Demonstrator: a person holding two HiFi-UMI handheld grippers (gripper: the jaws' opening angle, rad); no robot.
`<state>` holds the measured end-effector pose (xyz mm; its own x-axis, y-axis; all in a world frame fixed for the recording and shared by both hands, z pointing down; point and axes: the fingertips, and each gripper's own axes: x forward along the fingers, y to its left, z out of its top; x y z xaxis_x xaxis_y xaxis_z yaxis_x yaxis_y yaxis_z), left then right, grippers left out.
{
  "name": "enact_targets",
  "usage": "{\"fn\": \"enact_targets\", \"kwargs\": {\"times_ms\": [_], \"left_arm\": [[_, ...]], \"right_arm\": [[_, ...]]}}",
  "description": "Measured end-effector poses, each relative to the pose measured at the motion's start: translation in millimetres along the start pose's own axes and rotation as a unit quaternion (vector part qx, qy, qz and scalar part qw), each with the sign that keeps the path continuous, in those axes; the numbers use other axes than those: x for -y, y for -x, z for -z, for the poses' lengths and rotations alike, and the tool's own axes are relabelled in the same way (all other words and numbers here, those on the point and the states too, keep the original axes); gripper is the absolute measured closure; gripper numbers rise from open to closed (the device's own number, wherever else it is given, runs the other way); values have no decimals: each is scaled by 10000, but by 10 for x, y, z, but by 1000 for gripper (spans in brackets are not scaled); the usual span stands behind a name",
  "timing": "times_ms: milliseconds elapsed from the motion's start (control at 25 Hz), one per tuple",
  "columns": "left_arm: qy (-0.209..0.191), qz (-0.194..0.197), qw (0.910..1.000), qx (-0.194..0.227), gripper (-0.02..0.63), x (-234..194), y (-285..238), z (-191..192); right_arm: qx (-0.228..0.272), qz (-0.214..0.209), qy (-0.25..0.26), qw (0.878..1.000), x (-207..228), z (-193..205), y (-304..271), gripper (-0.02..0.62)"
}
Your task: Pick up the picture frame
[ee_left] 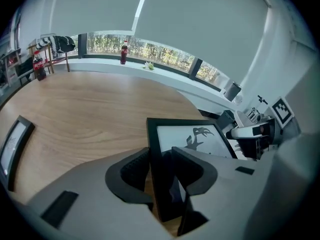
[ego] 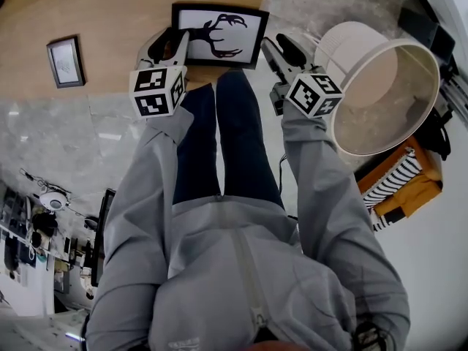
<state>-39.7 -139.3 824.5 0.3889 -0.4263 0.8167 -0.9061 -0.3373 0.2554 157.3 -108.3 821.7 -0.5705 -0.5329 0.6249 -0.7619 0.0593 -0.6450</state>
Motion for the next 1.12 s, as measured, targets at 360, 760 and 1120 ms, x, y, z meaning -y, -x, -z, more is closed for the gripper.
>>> {"fn": "enact_targets", "kwargs": {"times_ms": [360,760,1120], "left_arm": [[14,214,9998,-10,456,27,-61,3],[104,267,9996,-40,459,-36,-66,-36],[-24,790,9968,-108,503,296,-122,-19]], "right_arm": [[-226,-1169,-991,9879,-64,162,-345,373],[-698,-2025,-1523,9649,-160,300,-507,371],[-741,-2249,-1650,9574,-294,354,-515,373]]}}
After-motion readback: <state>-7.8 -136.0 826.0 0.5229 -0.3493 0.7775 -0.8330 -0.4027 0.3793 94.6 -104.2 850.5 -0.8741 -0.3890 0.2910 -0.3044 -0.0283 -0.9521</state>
